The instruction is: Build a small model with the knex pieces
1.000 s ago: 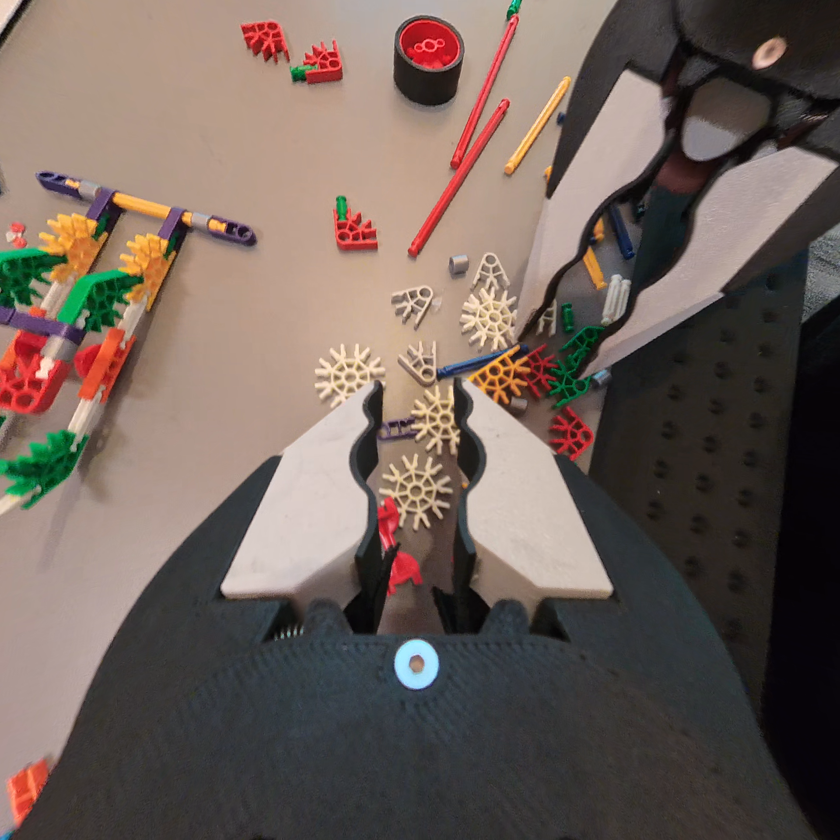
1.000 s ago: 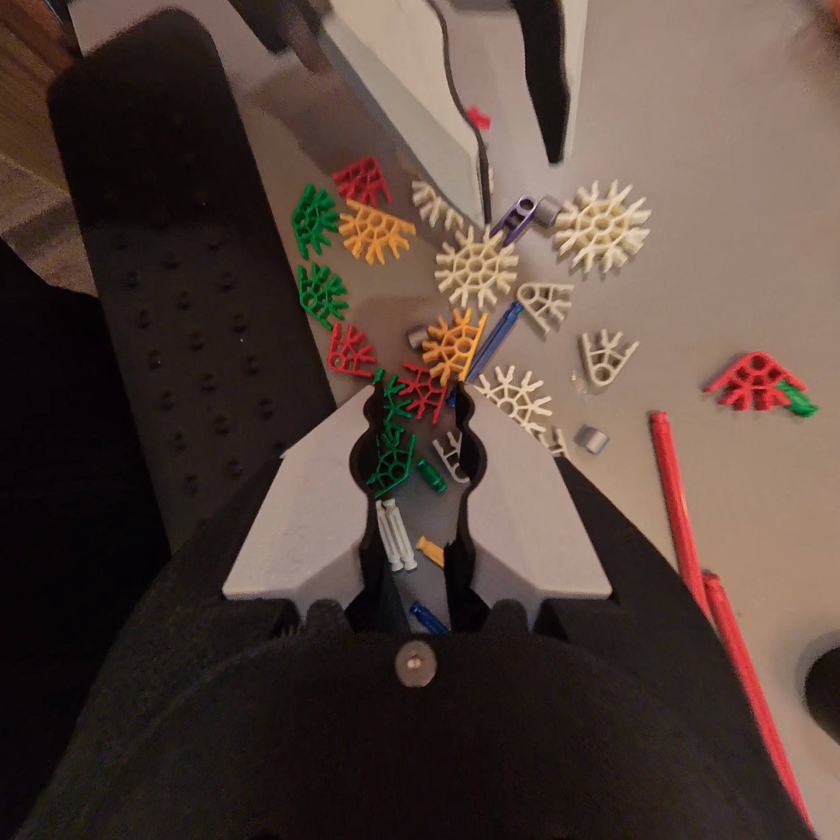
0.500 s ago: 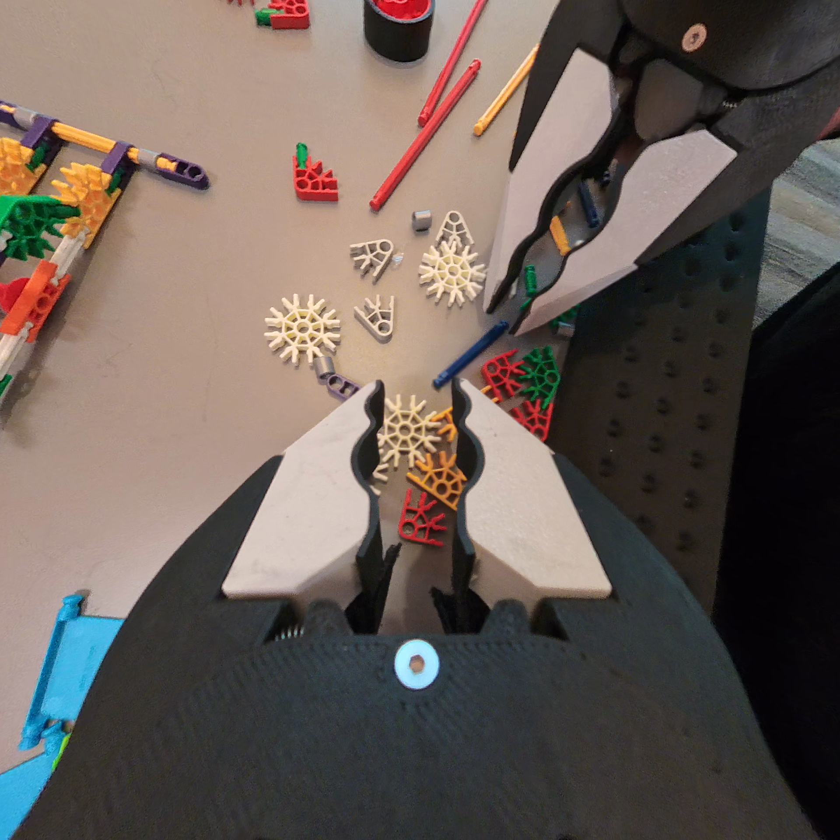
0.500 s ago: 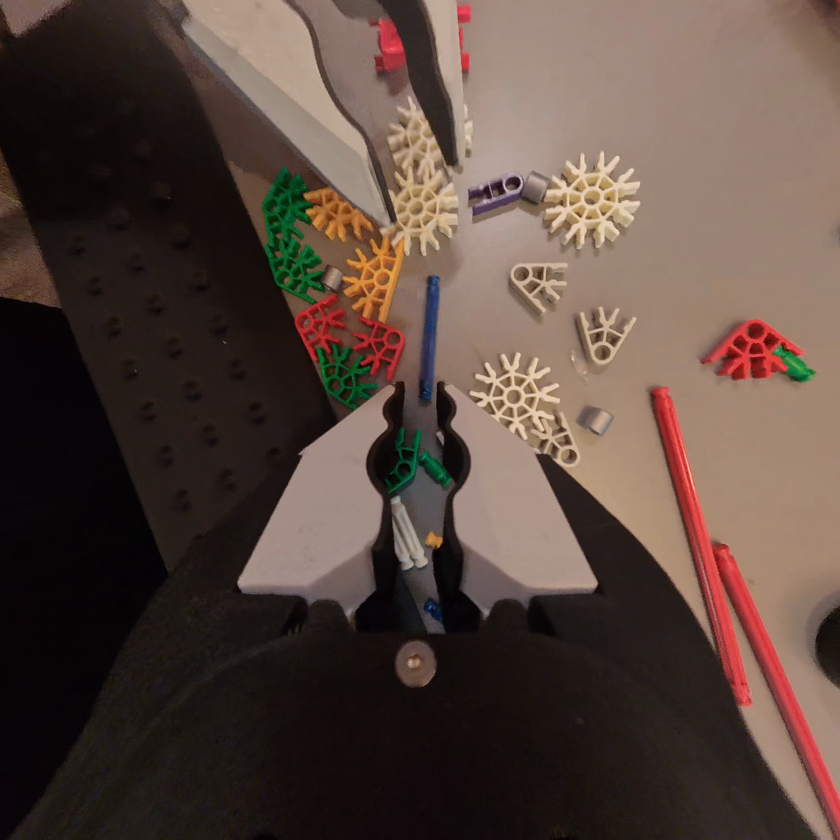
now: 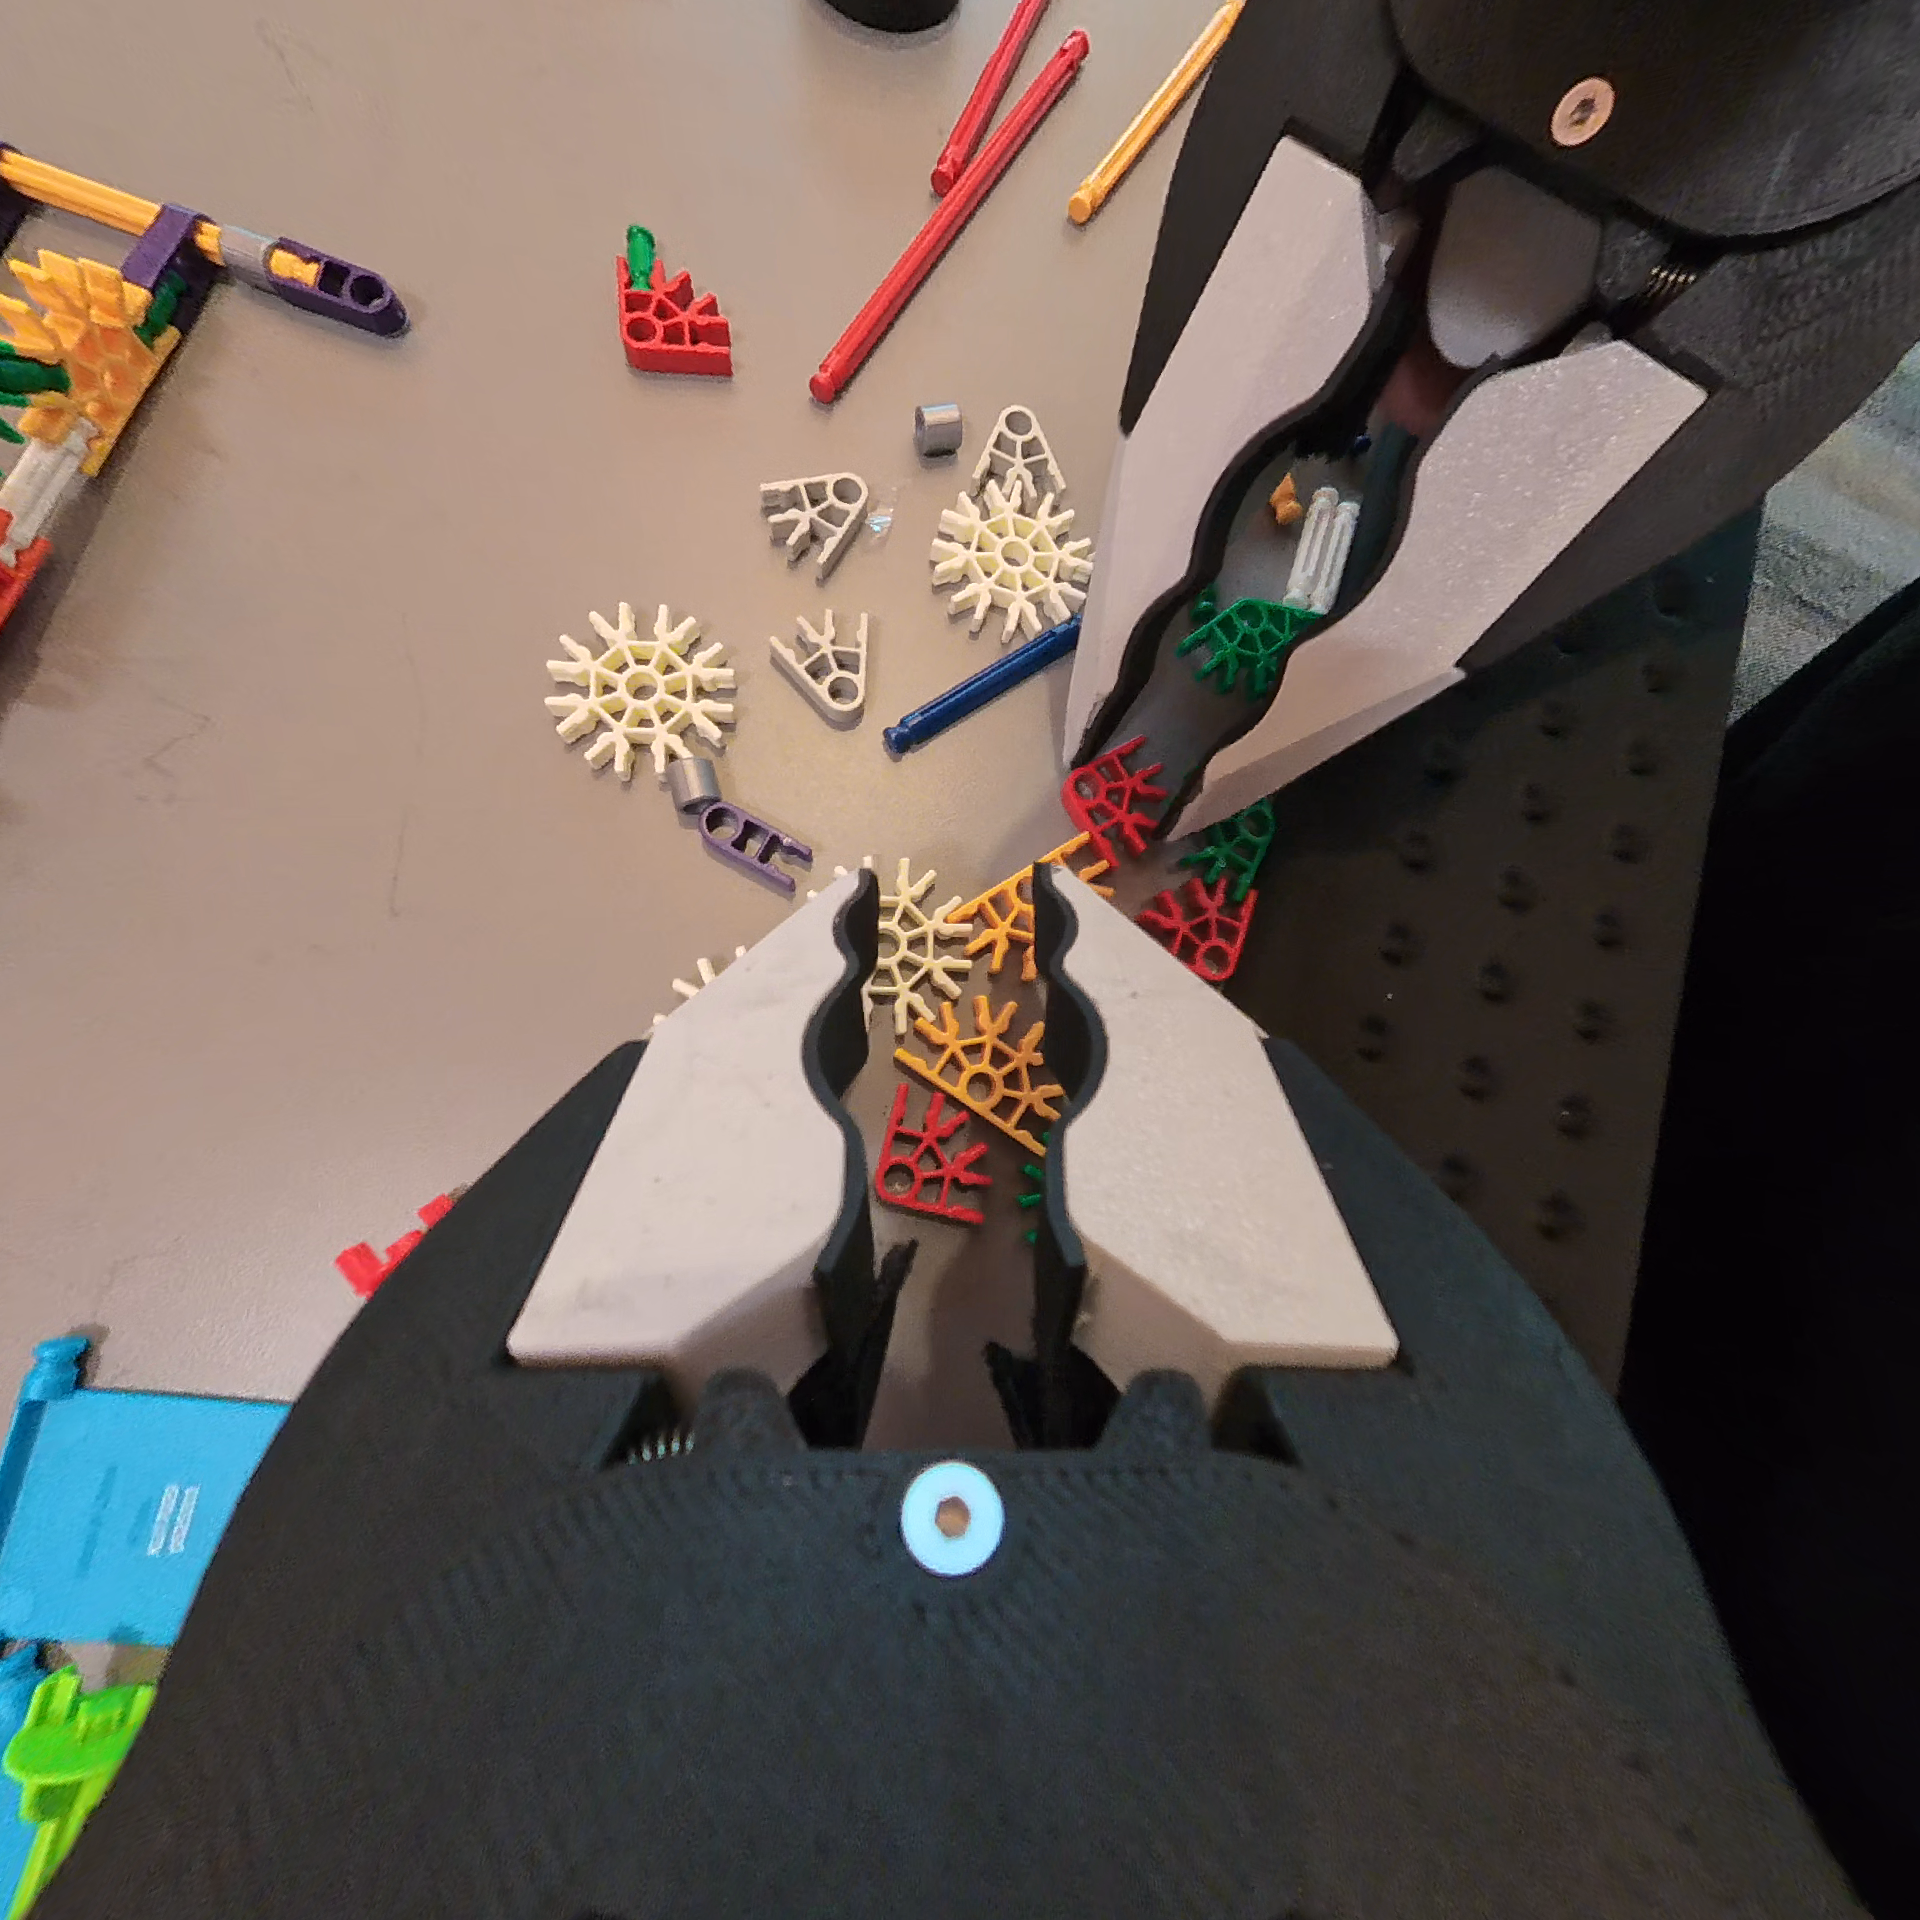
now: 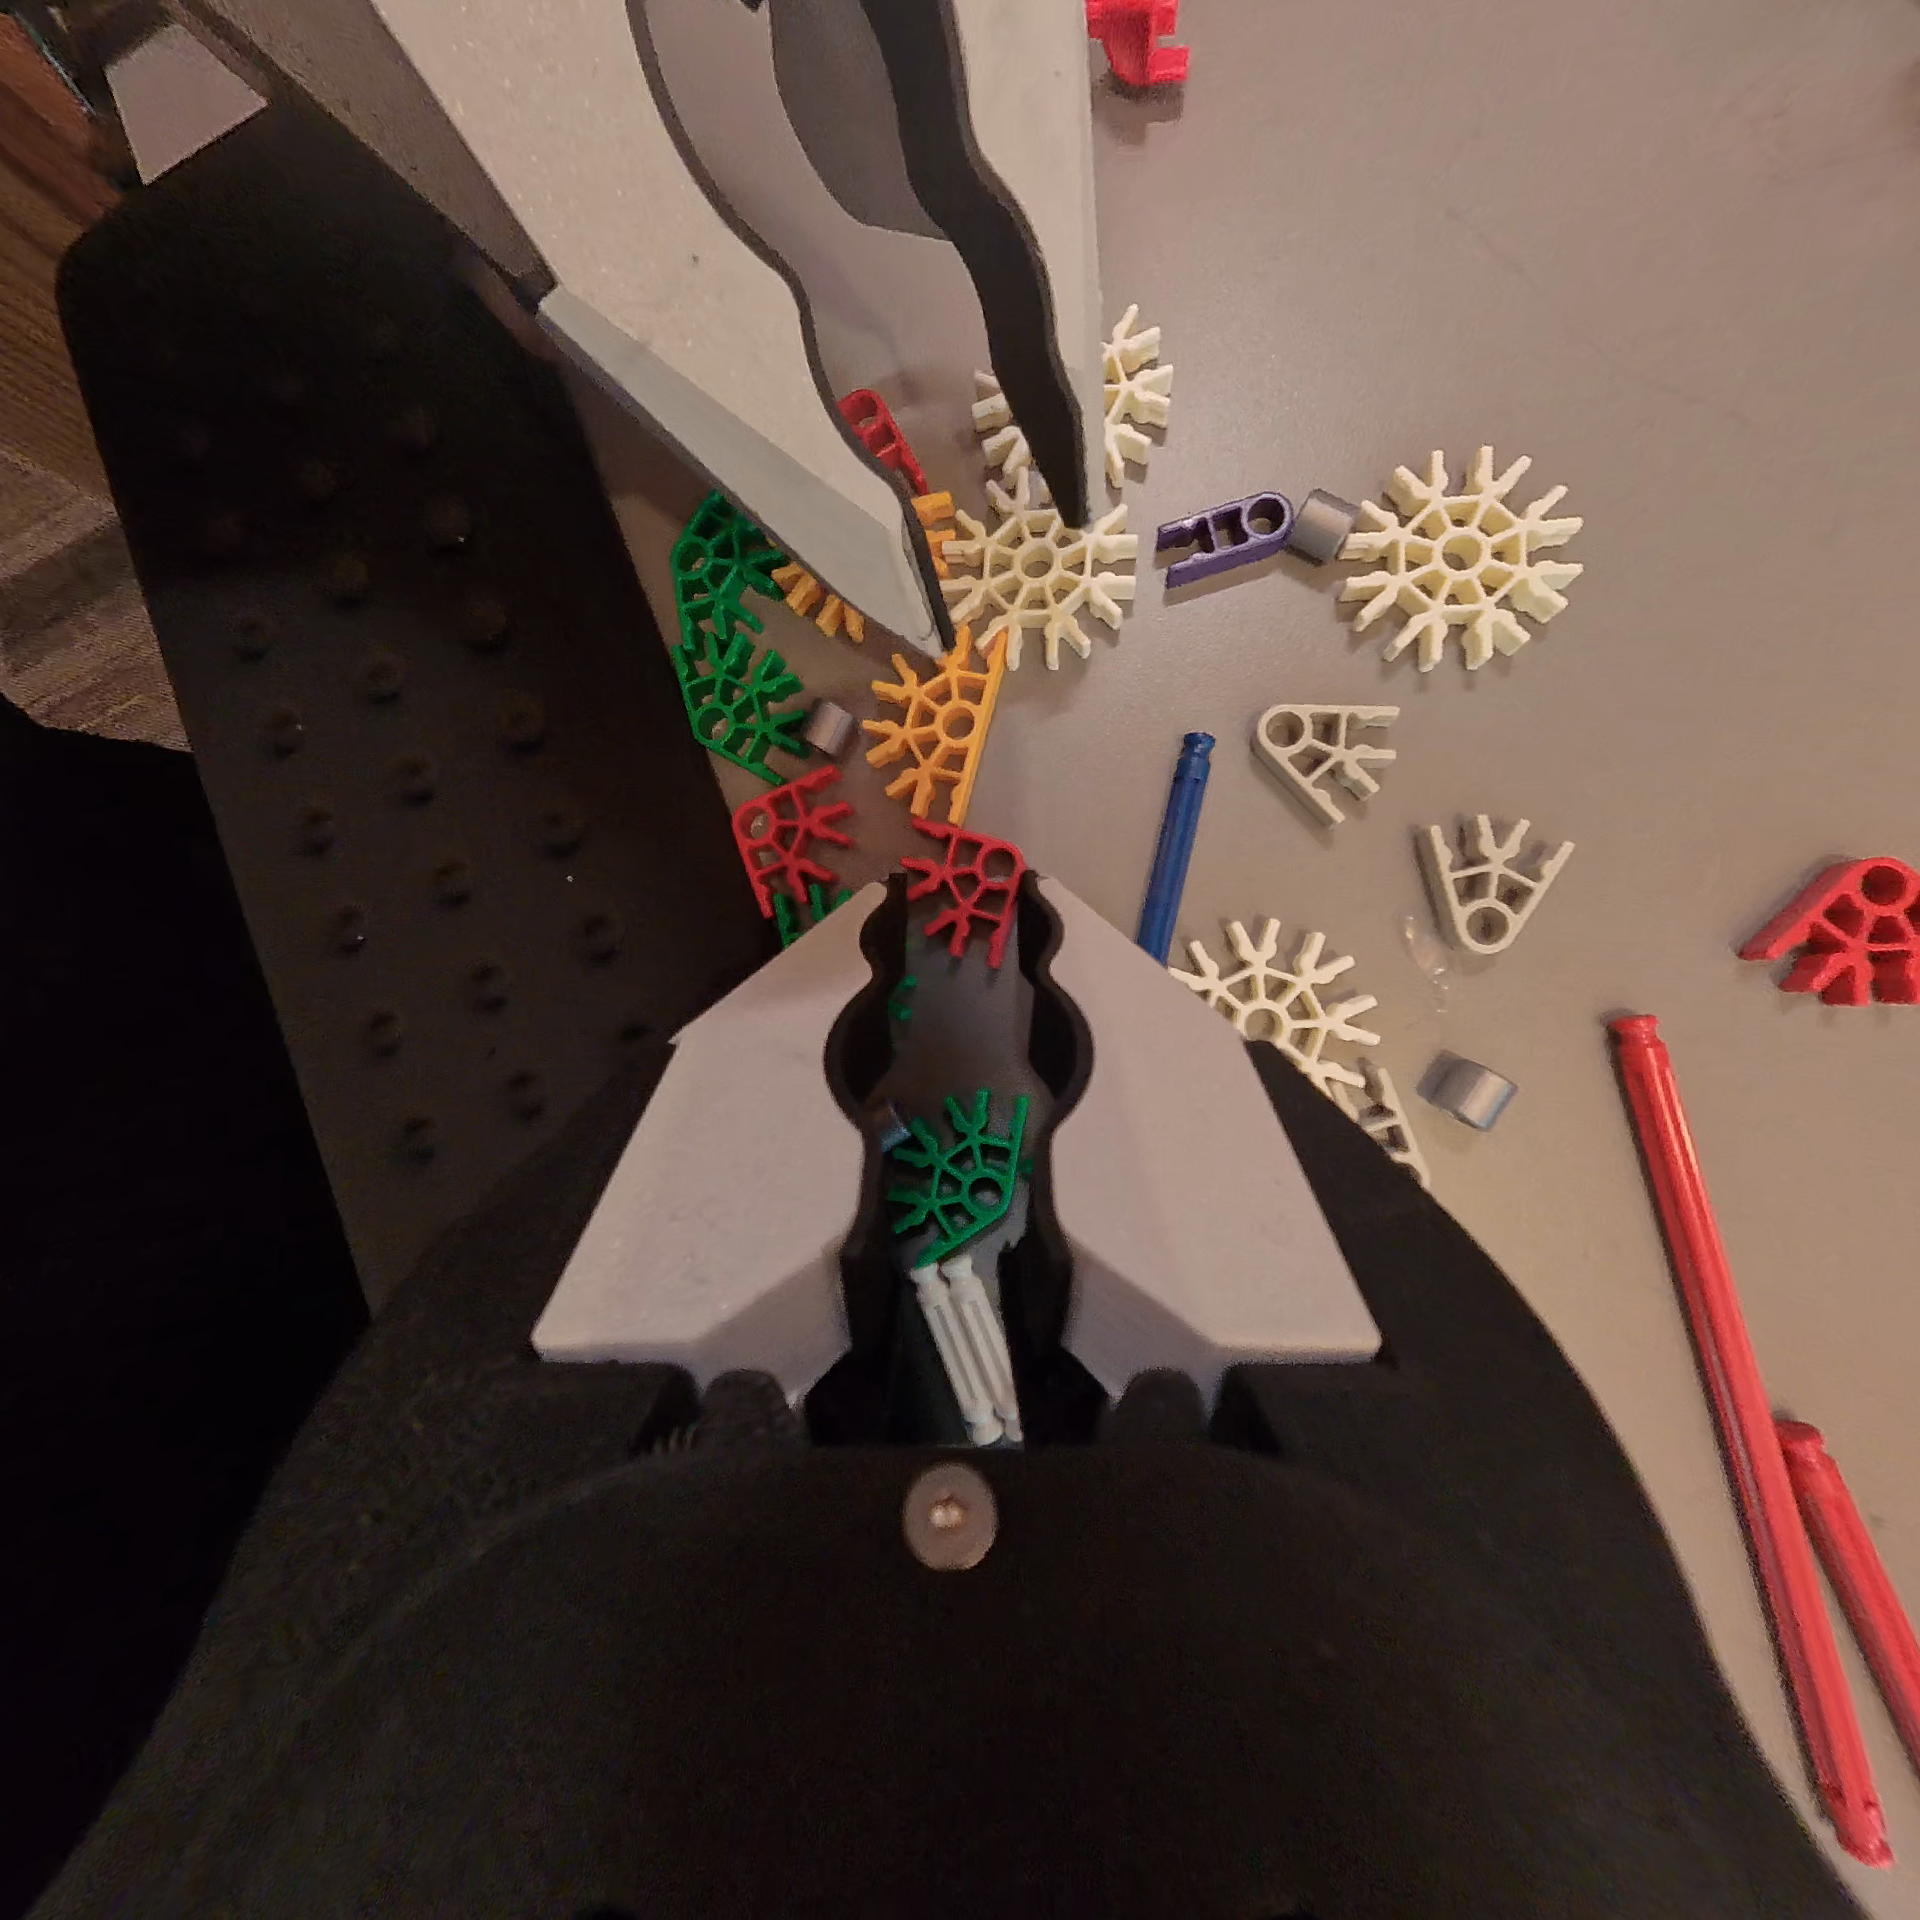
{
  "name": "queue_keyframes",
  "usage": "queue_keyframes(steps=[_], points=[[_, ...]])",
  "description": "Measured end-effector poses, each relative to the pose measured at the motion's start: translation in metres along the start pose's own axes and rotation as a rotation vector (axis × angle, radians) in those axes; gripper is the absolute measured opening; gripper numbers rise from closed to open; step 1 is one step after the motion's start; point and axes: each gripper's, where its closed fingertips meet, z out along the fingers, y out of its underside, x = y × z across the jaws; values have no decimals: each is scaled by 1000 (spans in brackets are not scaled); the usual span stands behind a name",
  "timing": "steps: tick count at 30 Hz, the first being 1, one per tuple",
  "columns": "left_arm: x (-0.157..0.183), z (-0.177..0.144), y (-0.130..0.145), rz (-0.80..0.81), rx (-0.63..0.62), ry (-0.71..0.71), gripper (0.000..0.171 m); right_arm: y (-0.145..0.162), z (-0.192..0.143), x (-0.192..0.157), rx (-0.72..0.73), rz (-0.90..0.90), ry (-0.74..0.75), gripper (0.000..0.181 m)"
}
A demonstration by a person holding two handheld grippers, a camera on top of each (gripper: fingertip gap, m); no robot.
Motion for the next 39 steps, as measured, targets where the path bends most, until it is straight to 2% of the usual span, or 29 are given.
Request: queue_keyframes(steps=[5, 9, 10, 13, 16, 19, 21, 23, 26, 30, 36, 39], points=[[-8, -2, -8, -8, 39, -19, 26, -3, -16, 11, 56, 71, 16, 18], [-22, 2, -37, 19, 94, -43, 27, -7, -52, 65, 155, 208, 128, 18], [-26, 6, -48, 26, 113, -48, 27, -5, -59, 82, 168, 246, 155, 1], [-43, 30, -71, 45, 118, -68, 26, -3, -68, 121, 201, 340, 188, 0], [-52, 60, -82, 94, 63, -58, 27, -1, -68, 140, 181, 356, 217, 0], [-59, 73, -84, 134, 21, -50, 26, -3, -73, 144, 180, 324, 248, 2], [-58, 73, -86, 124, 30, -13, 26, 2, -72, 141, 143, 307, 238, 13], [-59, 73, -83, 128, 22, -6, 25, 2, -65, 130, 149, 300, 177, 20], [-59, 76, -80, 135, 9, 1, 25, 9, -51, 123, 98, 227, 188, 27], [-60, 80, -81, 158, -4, -16, 26, 18, -40, 122, 35, 195, 212, 21], [-48, 79, -89, 204, 16, 38, 27, 23, -41, 118, 29, 160, 173, 20], [-33, 79, -90, 243, 11, 91, 27, 22, -44, 105, 26, 36, 121, 20]])
